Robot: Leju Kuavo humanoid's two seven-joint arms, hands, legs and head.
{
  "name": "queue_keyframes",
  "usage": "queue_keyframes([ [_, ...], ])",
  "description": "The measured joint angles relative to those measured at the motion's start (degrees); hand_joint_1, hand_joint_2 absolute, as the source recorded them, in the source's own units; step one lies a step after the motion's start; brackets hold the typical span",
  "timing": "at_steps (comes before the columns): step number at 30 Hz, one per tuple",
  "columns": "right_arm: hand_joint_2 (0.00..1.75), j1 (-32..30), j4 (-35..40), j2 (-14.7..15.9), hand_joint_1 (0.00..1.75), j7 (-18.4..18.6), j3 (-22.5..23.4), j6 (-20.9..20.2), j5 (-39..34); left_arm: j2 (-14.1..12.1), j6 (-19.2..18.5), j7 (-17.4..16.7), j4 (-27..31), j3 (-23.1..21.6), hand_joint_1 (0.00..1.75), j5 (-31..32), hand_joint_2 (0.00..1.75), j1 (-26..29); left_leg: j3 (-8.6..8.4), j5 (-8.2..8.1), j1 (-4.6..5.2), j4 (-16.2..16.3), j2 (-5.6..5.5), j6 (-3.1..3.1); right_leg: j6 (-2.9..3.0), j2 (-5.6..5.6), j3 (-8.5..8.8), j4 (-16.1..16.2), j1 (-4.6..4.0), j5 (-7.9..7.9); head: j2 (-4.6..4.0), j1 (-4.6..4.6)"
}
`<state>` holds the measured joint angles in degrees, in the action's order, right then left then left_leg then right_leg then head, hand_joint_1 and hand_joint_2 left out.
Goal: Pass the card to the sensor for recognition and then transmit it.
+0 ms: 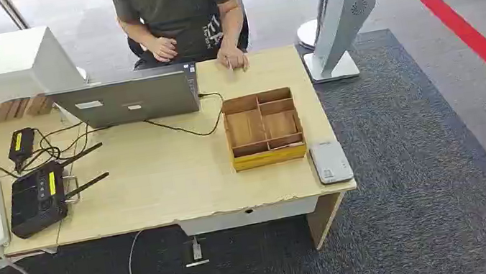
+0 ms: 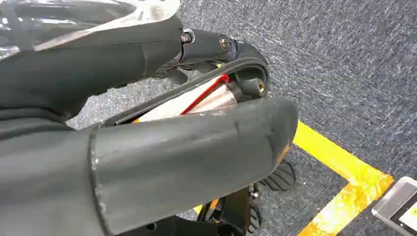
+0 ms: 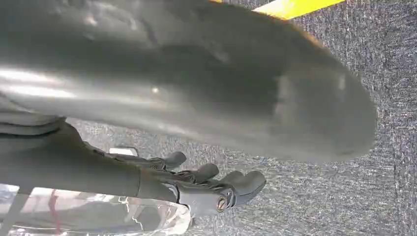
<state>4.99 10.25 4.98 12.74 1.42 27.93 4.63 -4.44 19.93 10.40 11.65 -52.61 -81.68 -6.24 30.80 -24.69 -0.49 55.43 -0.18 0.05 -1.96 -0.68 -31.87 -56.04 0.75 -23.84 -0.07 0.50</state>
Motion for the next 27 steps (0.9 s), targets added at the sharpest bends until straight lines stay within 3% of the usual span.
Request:
queue_keyframes([
  [9,0.0,0.0,0.0,0.4,0.0,-0.8,-0.3,2.4,1.1,0.8,4.1,-3.8,0.0,0.2,0.0,-1.3,0.0,0.0,0.01,0.0,0.01,0.0,-0.01,0.0,0.0,0.0,0.0,0.0,0.01,0.0,0.0,0.0],
  [23,0.0,0.0,0.0,0.6,0.0,-0.9,-0.8,2.5,1.2,1.4,4.3,-4.0,0.0,0.7,0.0,-1.3,0.0,0.0,0.0,0.0,0.01,0.0,0.0,0.0,0.0,0.0,0.0,0.0,0.01,0.0,0.0,0.0],
  [27,0.0,0.0,0.0,0.7,0.0,-1.8,-1.0,4.1,1.2,1.7,3.8,-4.7,0.0,0.7,0.0,0.4,0.0,0.0,0.01,0.0,0.01,0.0,0.0,0.0,0.0,0.0,0.0,0.0,0.01,0.0,0.0,0.0],
])
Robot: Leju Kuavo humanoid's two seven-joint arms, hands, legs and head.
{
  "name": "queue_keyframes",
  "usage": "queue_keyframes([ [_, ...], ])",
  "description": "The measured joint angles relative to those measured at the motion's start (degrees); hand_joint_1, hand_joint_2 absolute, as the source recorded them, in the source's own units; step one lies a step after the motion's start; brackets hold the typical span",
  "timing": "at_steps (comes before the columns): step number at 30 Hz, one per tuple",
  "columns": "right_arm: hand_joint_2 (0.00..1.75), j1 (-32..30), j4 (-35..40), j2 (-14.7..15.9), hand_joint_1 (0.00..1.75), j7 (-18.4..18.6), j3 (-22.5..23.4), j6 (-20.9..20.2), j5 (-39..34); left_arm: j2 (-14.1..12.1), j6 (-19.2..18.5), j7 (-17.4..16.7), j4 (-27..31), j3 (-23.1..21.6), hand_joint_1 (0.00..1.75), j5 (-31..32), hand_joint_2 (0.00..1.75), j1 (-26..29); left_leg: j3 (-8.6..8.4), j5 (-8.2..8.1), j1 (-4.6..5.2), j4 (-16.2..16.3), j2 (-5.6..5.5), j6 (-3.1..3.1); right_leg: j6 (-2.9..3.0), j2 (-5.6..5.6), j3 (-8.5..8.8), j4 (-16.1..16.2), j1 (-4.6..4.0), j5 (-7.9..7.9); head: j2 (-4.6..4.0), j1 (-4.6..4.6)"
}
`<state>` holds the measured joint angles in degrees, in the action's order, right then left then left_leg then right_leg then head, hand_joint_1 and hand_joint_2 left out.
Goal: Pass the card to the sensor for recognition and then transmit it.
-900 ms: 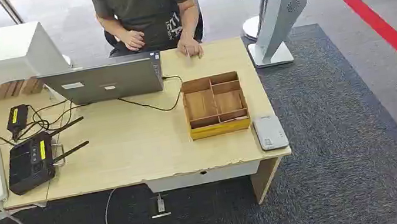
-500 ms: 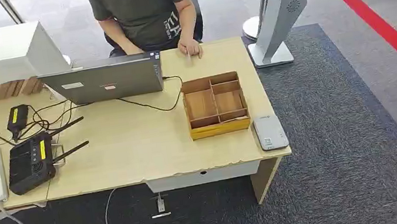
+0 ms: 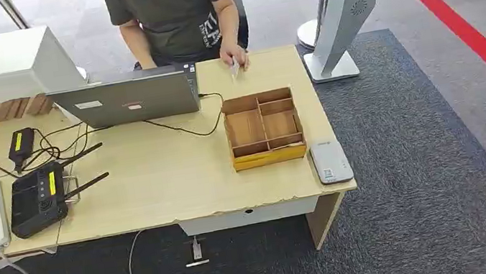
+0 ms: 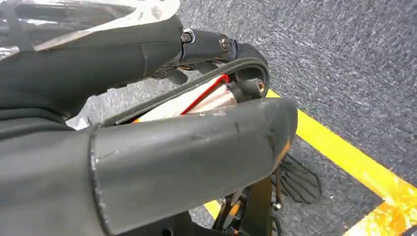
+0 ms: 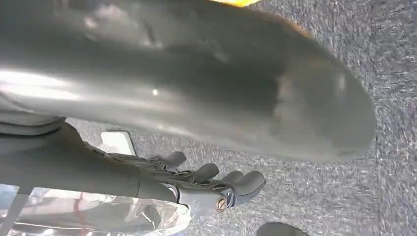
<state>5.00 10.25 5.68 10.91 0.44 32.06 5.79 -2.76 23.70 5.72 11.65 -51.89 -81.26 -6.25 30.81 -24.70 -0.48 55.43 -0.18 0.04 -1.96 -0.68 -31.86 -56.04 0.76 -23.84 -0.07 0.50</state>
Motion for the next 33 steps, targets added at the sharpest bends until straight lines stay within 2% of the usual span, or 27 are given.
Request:
queue_keyframes([
  [4,0.0,0.0,0.0,-0.3,0.0,-2.3,-0.2,0.1,-1.1,0.1,-1.3,2.2,0.0,0.0,0.0,0.4,0.0,0.0,0.0,0.0,0.0,0.0,0.0,0.0,0.0,0.0,0.0,0.0,0.0,0.0,0.0,-0.02],
  [7,0.0,0.2,0.0,-2.4,0.0,-3.4,-0.2,0.2,-3.1,0.0,-2.1,3.6,0.0,0.0,0.0,0.4,0.0,0.0,0.0,0.0,-0.04,0.0,0.0,0.0,0.01,0.0,0.01,0.0,-0.03,0.0,0.0,0.02],
  [9,0.0,0.6,0.0,-4.3,0.0,-3.2,-0.2,2.5,-4.6,-0.1,-1.8,3.0,0.0,0.0,0.0,0.8,0.0,0.0,0.06,0.01,-0.05,0.0,0.0,0.02,0.01,0.0,0.03,-0.1,-0.04,0.0,0.0,0.0],
  [12,0.0,4.4,-0.1,-7.7,0.0,1.6,0.0,6.7,-5.3,-0.8,-2.2,2.4,0.0,0.0,0.0,1.9,0.0,0.0,0.1,0.07,-0.1,0.0,0.17,0.12,0.23,0.2,-0.16,-0.1,-0.09,0.13,0.0,0.0],
  [15,0.0,8.6,-0.1,-10.0,0.0,4.4,0.5,7.2,-2.8,-1.4,-3.0,3.1,0.0,-0.1,0.0,2.6,0.0,-0.3,0.03,0.16,-0.09,0.0,0.2,0.17,0.27,0.21,-0.2,-0.1,-0.11,0.17,0.0,-0.07],
  [18,0.0,11.4,0.0,-11.2,0.0,5.6,2.0,7.5,0.2,-2.0,-3.9,3.7,0.0,-0.2,0.0,3.4,0.0,-0.1,0.1,0.22,-0.09,0.0,0.15,0.16,0.22,0.19,-0.18,-0.1,-0.1,0.21,0.0,-0.02],
  [28,0.0,18.2,0.0,-11.2,0.0,6.5,8.1,7.6,6.1,-2.5,-5.3,3.0,0.0,-1.2,0.0,4.9,0.0,-0.1,0.11,0.23,-0.05,0.0,0.16,0.15,0.15,0.2,-0.21,-0.1,-0.04,0.3,0.0,-0.04],
  [33,0.0,18.9,0.0,-11.0,0.0,4.7,11.3,7.7,6.8,-2.6,-6.5,3.3,0.0,-1.6,0.0,5.5,0.0,-0.1,0.13,0.22,-0.06,0.0,0.15,0.15,0.15,0.19,-0.21,-0.1,-0.05,0.29,0.0,-0.02],
])
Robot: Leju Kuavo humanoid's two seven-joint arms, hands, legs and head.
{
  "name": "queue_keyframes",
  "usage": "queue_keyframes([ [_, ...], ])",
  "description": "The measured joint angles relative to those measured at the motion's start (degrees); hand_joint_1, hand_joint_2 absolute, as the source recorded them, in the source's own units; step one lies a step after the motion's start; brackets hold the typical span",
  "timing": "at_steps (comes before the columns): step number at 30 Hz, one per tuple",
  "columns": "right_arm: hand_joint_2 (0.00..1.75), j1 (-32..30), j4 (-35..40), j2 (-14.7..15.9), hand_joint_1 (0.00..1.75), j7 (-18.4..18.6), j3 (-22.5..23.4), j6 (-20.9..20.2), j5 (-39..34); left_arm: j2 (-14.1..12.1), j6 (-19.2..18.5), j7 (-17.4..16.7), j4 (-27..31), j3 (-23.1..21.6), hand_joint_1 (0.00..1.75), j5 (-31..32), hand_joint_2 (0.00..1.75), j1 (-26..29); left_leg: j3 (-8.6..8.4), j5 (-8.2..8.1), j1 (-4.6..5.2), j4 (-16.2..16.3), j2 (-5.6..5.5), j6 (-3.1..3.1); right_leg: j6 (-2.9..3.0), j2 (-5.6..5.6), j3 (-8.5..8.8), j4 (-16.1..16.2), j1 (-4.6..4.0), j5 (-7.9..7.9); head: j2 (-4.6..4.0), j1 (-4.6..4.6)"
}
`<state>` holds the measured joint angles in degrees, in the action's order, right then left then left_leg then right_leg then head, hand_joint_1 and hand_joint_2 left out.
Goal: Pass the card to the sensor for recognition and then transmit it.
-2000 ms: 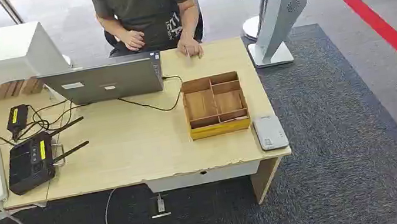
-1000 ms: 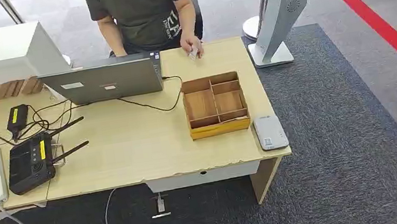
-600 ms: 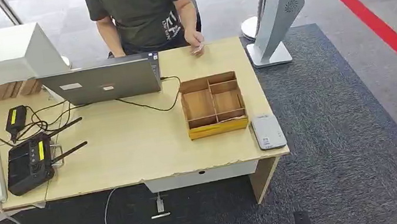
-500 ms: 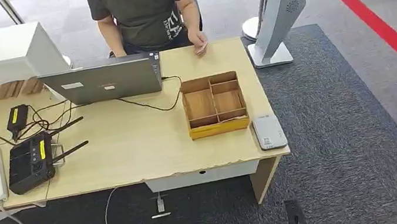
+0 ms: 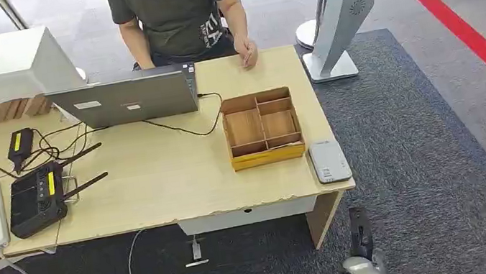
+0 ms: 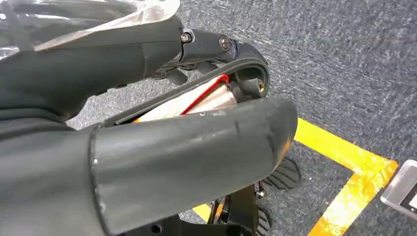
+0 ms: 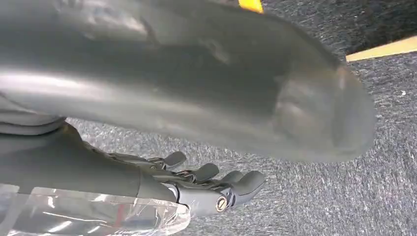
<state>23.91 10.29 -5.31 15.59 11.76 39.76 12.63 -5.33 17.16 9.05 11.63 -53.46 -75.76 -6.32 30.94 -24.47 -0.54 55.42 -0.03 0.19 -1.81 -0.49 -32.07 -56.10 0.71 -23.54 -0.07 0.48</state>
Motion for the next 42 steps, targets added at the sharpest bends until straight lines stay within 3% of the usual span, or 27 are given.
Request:
queue_keyframes([
  [14,0.0,0.1,0.0,0.0,0.0,-1.3,4.1,0.0,0.0,-0.2,-0.2,0.0,0.0,-0.2,0.0,0.1,0.0,0.0,0.03,0.0,0.0,0.0,0.0,0.0,0.0,0.0,-0.02,0.0,-0.01,0.0,0.0,0.0],
  [18,0.0,0.4,0.0,0.4,0.0,-2.3,4.9,0.0,1.2,-0.4,-0.3,1.9,0.0,-0.2,0.0,-1.5,0.0,0.0,0.02,0.0,0.0,0.0,0.0,0.0,0.0,0.0,-0.02,0.0,-0.01,0.0,0.0,-0.02],
  [24,0.0,0.7,1.5,1.8,0.0,-3.0,8.4,0.0,13.0,-1.4,-0.3,4.8,0.0,-0.1,0.0,-3.7,0.0,0.0,0.07,0.0,0.0,0.0,-0.04,0.0,0.0,0.0,-0.02,0.0,-0.01,0.0,0.0,0.0],
  [27,0.0,1.4,3.2,1.6,0.0,-7.2,13.7,0.2,24.3,-2.1,-0.7,4.9,0.0,0.0,0.0,-4.5,0.0,0.1,0.05,0.0,0.0,0.0,-0.03,0.0,0.0,0.01,-0.05,0.0,-0.01,0.01,0.0,0.04],
  [35,0.0,1.9,5.6,0.6,0.0,-8.5,22.5,0.2,25.9,-2.7,-0.9,5.2,0.0,0.1,0.0,-4.6,0.0,0.1,0.07,0.01,-0.01,0.0,-0.05,0.0,0.0,-0.01,-0.04,0.0,-0.01,0.0,0.0,-0.02],
  [41,0.0,0.0,5.6,0.2,0.0,-19.0,28.8,-0.4,27.9,-2.8,0.6,5.5,0.0,0.9,0.0,-7.9,0.0,0.0,-0.13,-0.05,-0.02,0.0,-0.09,-0.03,-0.03,-0.05,-0.01,0.1,-0.04,-0.13,0.0,-0.13],
  [42,0.0,-2.0,5.4,0.8,0.0,-22.9,29.5,-2.2,27.1,-2.7,1.3,5.6,0.0,1.2,0.0,-8.9,0.0,0.0,-0.23,-0.13,-0.03,0.0,-0.23,-0.11,-0.16,-0.1,0.16,0.2,-0.07,-0.3,0.0,-0.15],
])
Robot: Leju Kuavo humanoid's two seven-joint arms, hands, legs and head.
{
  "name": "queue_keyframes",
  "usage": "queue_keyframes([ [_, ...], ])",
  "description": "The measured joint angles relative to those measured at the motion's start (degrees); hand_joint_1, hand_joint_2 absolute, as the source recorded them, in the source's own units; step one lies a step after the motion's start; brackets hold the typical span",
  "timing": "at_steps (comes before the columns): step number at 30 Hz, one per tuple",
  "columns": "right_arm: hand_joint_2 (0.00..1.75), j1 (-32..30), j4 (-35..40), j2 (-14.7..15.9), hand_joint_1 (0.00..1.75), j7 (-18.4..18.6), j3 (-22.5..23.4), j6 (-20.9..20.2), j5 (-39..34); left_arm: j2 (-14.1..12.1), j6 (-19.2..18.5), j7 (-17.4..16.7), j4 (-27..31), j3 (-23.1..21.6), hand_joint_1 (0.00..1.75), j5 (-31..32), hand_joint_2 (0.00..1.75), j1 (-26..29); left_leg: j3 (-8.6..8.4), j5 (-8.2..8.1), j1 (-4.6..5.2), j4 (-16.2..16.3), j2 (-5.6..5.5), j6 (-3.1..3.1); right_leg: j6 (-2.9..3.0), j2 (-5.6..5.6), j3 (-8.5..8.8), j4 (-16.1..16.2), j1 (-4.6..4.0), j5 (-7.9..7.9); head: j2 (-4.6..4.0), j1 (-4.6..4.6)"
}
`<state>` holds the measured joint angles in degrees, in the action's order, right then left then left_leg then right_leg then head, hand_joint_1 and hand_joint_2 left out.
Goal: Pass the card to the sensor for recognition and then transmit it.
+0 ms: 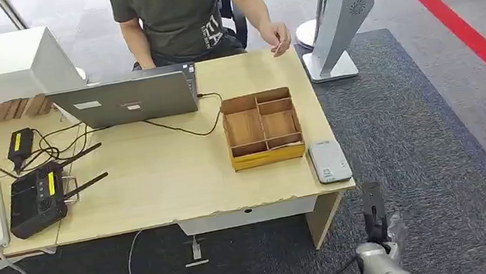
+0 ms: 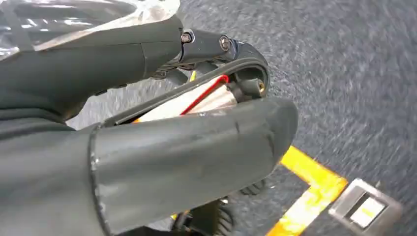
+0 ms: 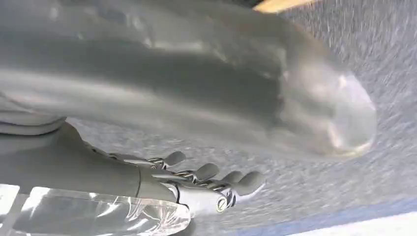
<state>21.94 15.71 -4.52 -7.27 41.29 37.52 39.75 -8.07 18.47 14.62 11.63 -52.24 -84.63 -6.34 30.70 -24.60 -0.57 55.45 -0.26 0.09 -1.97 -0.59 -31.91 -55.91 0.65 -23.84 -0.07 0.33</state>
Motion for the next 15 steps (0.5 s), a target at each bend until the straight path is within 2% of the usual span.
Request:
queue_keyframes([
  [2,0.0,-6.7,-1.2,2.9,0.0,-8.9,3.0,-5.1,-2.2,0.1,2.4,0.6,0.0,1.0,0.0,-2.0,0.0,0.5,-0.08,-0.12,0.02,0.0,-0.68,-0.08,-0.05,-0.67,0.49,0.0,0.07,-0.25,0.0,0.09],
  [4,0.0,-10.2,-1.9,4.2,0.0,-10.4,5.1,-5.6,-2.0,0.1,3.9,1.2,0.0,1.9,0.0,-2.4,0.0,1.3,0.1,-0.2,0.04,0.0,-0.57,0.0,0.1,-0.59,0.29,-0.1,0.08,-0.12,0.0,0.28],
  [6,0.0,-11.4,-2.3,5.2,0.0,-8.5,6.1,-5.4,-1.1,0.1,4.8,1.7,0.0,2.6,0.0,-2.4,0.0,1.3,0.11,-0.27,0.04,0.0,0.03,0.03,0.1,-0.06,0.08,-0.1,0.08,-0.09,0.0,0.28],
  [9,0.0,-12.1,-3.2,7.1,0.0,-5.2,8.0,-6.3,0.3,0.2,4.8,2.2,0.0,3.9,0.0,-2.4,0.0,0.7,-0.05,-0.4,0.09,0.0,0.14,0.0,0.06,0.11,0.15,-0.1,0.12,-0.11,0.0,0.17],
  [15,0.0,-12.6,-3.9,9.8,0.0,-4.4,10.4,-7.2,0.2,0.3,4.1,1.8,0.0,5.1,0.0,-2.4,0.0,0.7,-0.07,-0.36,0.08,0.0,0.15,-0.01,0.06,0.11,0.15,-0.1,0.12,-0.09,0.0,0.18],
])
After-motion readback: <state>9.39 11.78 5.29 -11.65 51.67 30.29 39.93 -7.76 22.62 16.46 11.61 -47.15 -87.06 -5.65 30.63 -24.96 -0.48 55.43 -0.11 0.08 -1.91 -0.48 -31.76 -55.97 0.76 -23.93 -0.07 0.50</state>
